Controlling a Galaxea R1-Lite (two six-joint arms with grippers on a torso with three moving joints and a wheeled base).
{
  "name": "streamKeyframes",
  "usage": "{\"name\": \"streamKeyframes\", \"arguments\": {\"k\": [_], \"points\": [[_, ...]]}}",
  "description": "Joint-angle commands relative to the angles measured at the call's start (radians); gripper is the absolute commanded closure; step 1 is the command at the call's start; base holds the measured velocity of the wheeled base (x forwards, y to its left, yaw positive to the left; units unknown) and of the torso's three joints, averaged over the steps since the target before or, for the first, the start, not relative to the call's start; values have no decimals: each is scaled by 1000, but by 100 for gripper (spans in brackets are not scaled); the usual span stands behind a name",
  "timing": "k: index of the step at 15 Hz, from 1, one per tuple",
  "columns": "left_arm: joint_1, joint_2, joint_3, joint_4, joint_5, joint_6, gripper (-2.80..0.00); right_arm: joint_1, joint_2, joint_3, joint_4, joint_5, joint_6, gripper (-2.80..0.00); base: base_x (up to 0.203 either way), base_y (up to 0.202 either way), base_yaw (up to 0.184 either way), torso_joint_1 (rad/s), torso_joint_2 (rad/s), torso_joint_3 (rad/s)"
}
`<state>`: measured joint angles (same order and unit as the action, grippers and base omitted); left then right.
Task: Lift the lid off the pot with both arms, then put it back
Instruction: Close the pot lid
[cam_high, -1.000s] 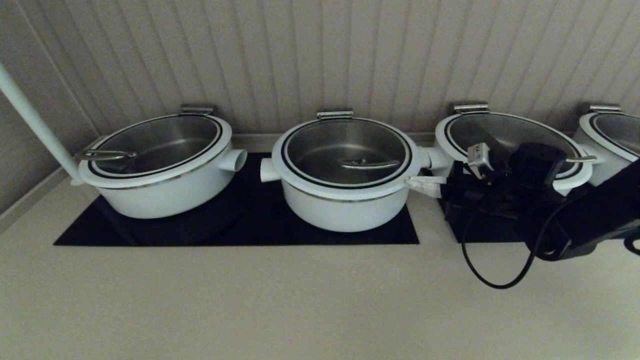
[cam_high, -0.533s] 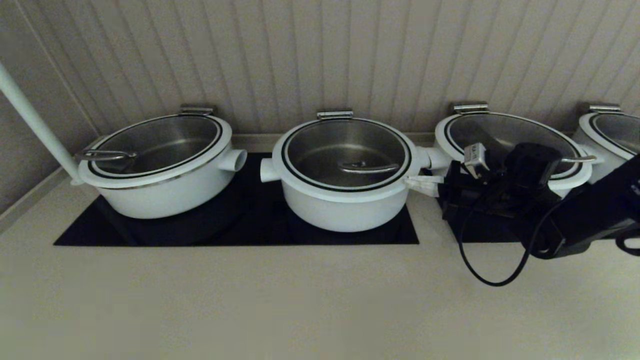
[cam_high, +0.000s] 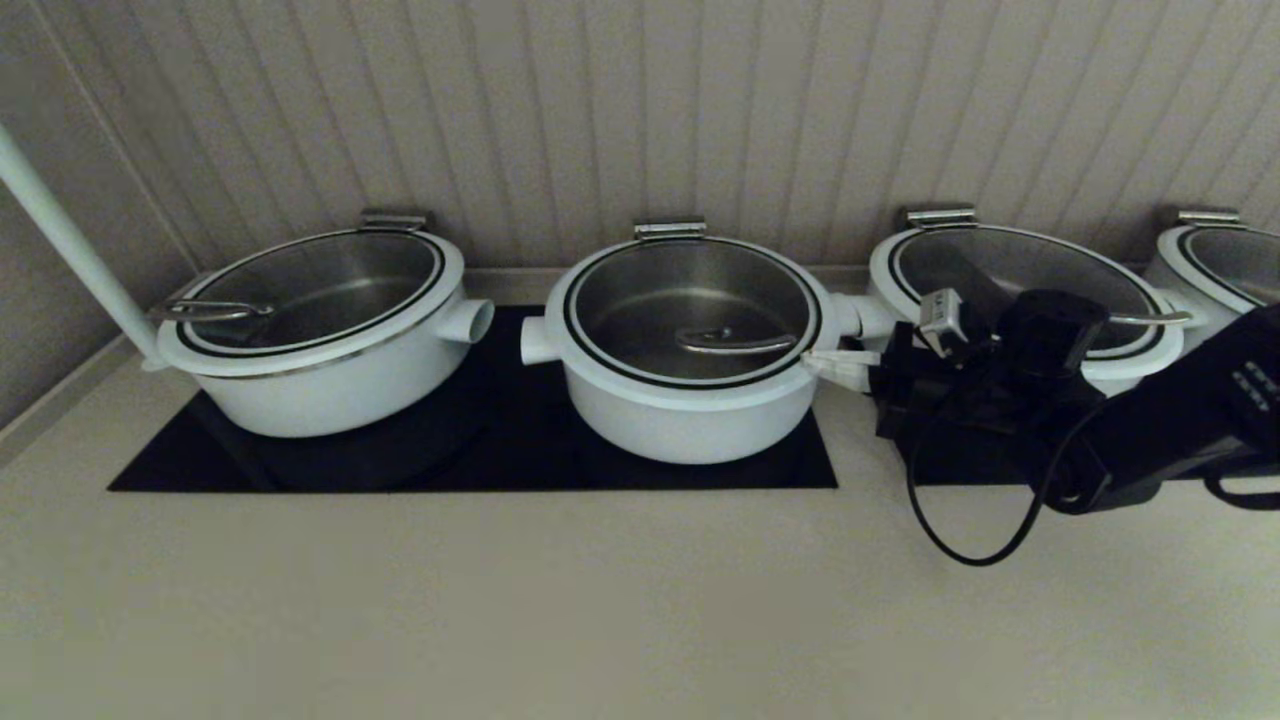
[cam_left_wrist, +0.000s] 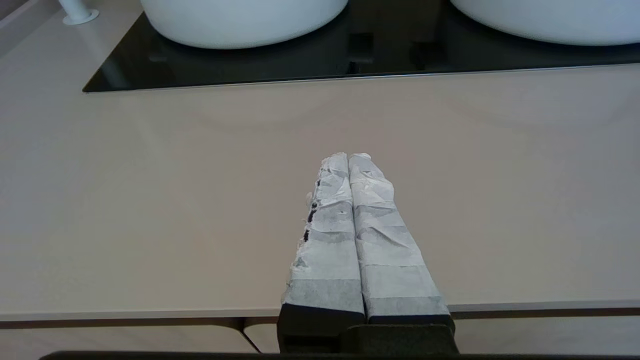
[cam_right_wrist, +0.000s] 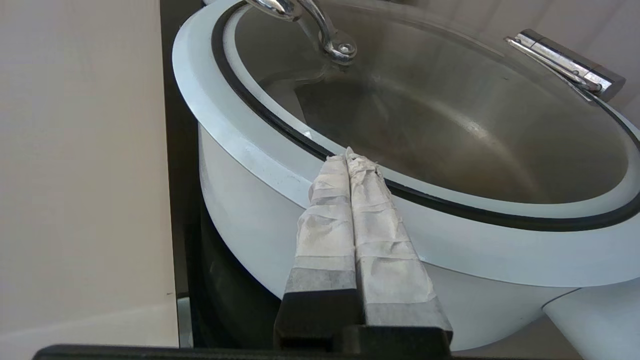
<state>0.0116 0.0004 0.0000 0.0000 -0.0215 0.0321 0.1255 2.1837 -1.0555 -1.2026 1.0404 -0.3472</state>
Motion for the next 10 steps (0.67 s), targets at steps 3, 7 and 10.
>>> {"name": "streamKeyframes", "arguments": {"k": [3, 7, 10], "points": [[-1, 0, 0, 0, 0, 0, 0, -3, 1, -2, -3, 6, -1, 0, 0, 0, 0, 0, 0, 0], [1, 0, 0, 0, 0, 0, 0, -28, -72, -1, 10, 6, 8, 0, 0, 0, 0, 0, 0, 0], [0, 0, 0, 0, 0, 0, 0, -31, -157, -1, 23, -2, 40, 0, 0, 0, 0, 0, 0, 0]]}}
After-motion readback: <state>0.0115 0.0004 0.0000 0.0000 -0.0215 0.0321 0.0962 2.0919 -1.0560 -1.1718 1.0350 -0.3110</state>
